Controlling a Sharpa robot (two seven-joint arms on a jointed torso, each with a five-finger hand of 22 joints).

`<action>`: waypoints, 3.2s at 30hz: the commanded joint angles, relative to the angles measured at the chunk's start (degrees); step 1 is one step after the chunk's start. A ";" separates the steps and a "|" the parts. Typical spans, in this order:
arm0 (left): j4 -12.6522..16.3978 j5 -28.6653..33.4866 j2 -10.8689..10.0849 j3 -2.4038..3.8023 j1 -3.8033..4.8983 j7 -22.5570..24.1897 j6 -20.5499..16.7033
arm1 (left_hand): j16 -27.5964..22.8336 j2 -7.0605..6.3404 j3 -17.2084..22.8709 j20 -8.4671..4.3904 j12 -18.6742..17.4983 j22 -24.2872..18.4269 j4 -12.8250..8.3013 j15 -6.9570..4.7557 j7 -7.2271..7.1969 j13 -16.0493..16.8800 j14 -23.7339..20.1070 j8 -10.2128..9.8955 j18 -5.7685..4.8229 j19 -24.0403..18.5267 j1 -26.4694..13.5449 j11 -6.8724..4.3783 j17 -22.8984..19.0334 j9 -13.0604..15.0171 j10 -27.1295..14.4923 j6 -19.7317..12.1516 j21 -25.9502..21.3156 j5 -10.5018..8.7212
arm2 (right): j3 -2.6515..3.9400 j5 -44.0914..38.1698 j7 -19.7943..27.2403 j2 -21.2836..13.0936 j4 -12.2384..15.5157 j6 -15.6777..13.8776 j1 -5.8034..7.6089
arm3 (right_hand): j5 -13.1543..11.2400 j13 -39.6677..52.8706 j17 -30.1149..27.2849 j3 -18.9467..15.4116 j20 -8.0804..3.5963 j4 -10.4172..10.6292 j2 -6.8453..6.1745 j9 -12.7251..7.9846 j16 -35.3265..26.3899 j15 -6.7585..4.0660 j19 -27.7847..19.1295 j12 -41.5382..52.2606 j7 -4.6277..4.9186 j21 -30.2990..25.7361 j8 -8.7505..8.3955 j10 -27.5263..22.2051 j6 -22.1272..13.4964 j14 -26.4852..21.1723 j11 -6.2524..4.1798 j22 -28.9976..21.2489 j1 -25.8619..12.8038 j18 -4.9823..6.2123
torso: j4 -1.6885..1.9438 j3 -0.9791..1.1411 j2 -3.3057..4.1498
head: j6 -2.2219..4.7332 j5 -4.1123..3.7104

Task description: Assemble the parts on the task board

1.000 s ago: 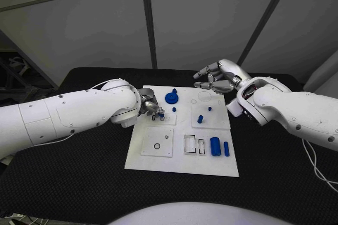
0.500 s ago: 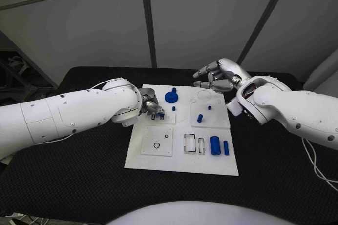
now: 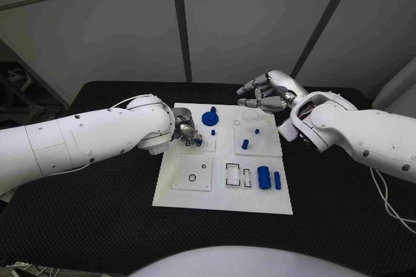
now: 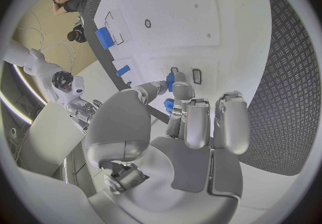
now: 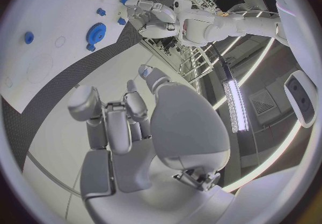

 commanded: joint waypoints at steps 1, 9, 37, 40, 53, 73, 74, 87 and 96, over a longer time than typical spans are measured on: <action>0.00 -1.13 0.10 -0.07 -0.04 -0.87 2.05 | -0.26 0.33 10.03 -0.38 0.17 0.83 -10.33 -0.30 -0.17 0.08 2.27 0.16 -1.12 1.32 -0.38 -1.73 0.08 0.08 2.22 0.35 0.22 0.67 | 0.04 -0.14 0.01 0.01 0.04 0.50 0.10 | 0.23 0.02 1.75 0.05 -0.14 0.39 0.16 0.06 -0.28 -0.27 -0.01 -0.15 -0.01 -0.33 0.13 0.17 0.51 2.93 -0.22 0.02 -0.42 1.08 | -0.01 -0.02 -0.02 | -0.08 0.01; 0.08 -1.32 0.09 -0.07 -0.04 -1.03 2.43 | -0.26 0.39 9.76 -0.39 0.32 0.91 -10.43 -0.32 -0.20 0.28 2.27 0.22 -1.13 1.34 -0.36 -1.76 0.09 0.09 2.33 0.38 0.25 1.20 | 0.04 -0.14 -0.02 0.04 -0.01 0.60 0.10 | 0.23 0.02 1.75 0.05 -0.14 0.39 0.16 0.06 -0.28 -0.27 -0.01 -0.15 -0.01 -0.33 0.13 0.17 0.51 2.93 -0.22 0.02 -0.42 1.08 | 0.04 -0.03 -0.03 | -0.13 0.09; 1.07 -2.86 -0.73 -0.06 -0.05 -0.18 1.18 | -0.22 -0.20 9.11 -0.63 2.83 2.70 -11.35 -0.60 -0.73 3.50 2.38 0.72 -1.46 1.90 -1.11 -2.23 0.28 -0.29 4.42 1.83 1.38 7.49 | 0.04 -0.18 -0.02 0.14 -0.22 0.78 0.09 | 0.25 0.04 1.70 0.01 -0.15 0.50 0.18 0.07 -0.32 -0.27 0.01 -0.13 -0.01 -0.33 0.14 0.21 0.52 2.92 -0.22 0.02 -0.54 1.07 | 0.02 -0.03 -0.03 | -0.25 0.27; 1.10 -2.87 -0.81 -0.05 -0.05 -0.26 1.49 | -0.21 -0.28 9.09 -0.66 3.02 2.69 -11.43 -0.63 -0.77 3.76 2.39 0.73 -1.45 1.88 -1.23 -2.28 0.30 -0.37 4.59 1.99 1.35 8.12 | 0.04 -0.18 -0.04 0.15 -0.24 0.83 0.09 | 0.25 0.04 1.70 0.01 -0.15 0.50 0.18 0.07 -0.32 -0.27 0.01 -0.13 -0.01 -0.33 0.14 0.21 0.52 2.92 -0.22 0.02 -0.54 1.07 | 0.03 -0.04 -0.03 | -0.25 0.25; 0.91 -2.85 -0.69 -0.05 -0.05 -0.19 2.22 | -0.21 -0.42 8.99 -0.70 3.31 2.77 -11.51 -0.67 -0.84 4.15 2.40 0.77 -1.45 1.89 -1.45 -2.33 0.32 -0.46 4.86 2.21 1.37 9.03 | 0.04 -0.20 -0.09 0.24 -0.31 0.95 0.09 | 0.25 0.04 1.70 0.01 -0.15 0.50 0.18 0.07 -0.32 -0.27 0.01 -0.13 -0.01 -0.33 0.14 0.21 0.52 2.92 -0.22 0.02 -0.54 1.07 | -0.02 -0.01 -0.02 | -0.30 0.25; -0.25 -1.73 0.25 -0.04 -0.01 -1.05 5.76 | -0.23 -0.38 8.72 -0.71 3.37 2.93 -11.34 -0.66 -0.86 4.21 2.40 0.79 -1.49 1.93 -1.78 -2.34 0.31 -0.54 5.02 2.35 1.47 9.37 | 0.04 -0.24 -0.21 0.26 -0.27 1.00 0.09 | 0.25 0.04 1.70 0.01 -0.15 0.50 0.18 0.07 -0.32 -0.27 0.01 -0.13 -0.01 -0.33 0.14 0.21 0.52 2.92 -0.22 0.02 -0.54 1.07 | -0.02 0.02 -0.01 | -0.50 0.01; -0.36 -1.63 0.33 -0.04 -0.01 -1.13 6.04 | -0.23 -0.29 8.52 -0.70 3.42 3.03 -11.20 -0.65 -0.89 4.25 2.41 0.79 -1.51 1.96 -1.94 -2.34 0.30 -0.56 5.10 2.41 1.53 9.39 | 0.04 -0.25 -0.22 0.27 -0.26 1.01 0.09 | 0.25 0.04 1.70 0.01 -0.15 0.50 0.18 0.07 -0.32 -0.27 0.01 -0.13 -0.01 -0.33 0.14 0.21 0.52 2.92 -0.22 0.02 -0.54 1.07 | -0.01 0.02 0.00 | -0.50 -0.01; -2.20 0.02 1.54 -0.03 0.10 -1.86 7.68 | -0.23 1.41 5.44 -0.72 3.89 3.11 -9.73 -0.71 -1.24 4.83 2.46 0.77 -1.50 1.90 -3.14 -2.52 0.35 -0.97 5.79 2.95 1.43 9.28 | 0.04 -0.28 -0.33 0.31 -0.26 1.06 0.09 | 0.33 0.01 1.70 -0.04 -0.16 0.66 0.19 0.09 -0.34 -0.28 0.03 -0.14 -0.03 -0.39 0.16 0.23 0.51 2.94 -0.25 -0.02 -0.69 1.08 | -0.02 0.03 -0.04 | -0.72 -0.10; -2.95 0.41 2.23 -0.03 0.14 -2.00 7.93 | -0.25 2.62 3.03 -0.79 4.18 3.31 -8.72 -0.78 -1.42 5.20 2.47 0.67 -1.52 1.95 -3.72 -2.63 0.35 -1.31 6.01 3.29 1.46 9.22 | 0.04 -0.29 -0.43 0.20 -0.15 1.09 0.09 | 0.41 0.01 1.73 -0.04 -0.16 0.68 0.20 0.09 -0.33 -0.29 0.04 -0.14 -0.04 -0.39 0.16 0.23 0.51 2.95 -0.25 -0.02 -0.70 1.08 | -0.04 0.05 0.02 | -0.77 -0.28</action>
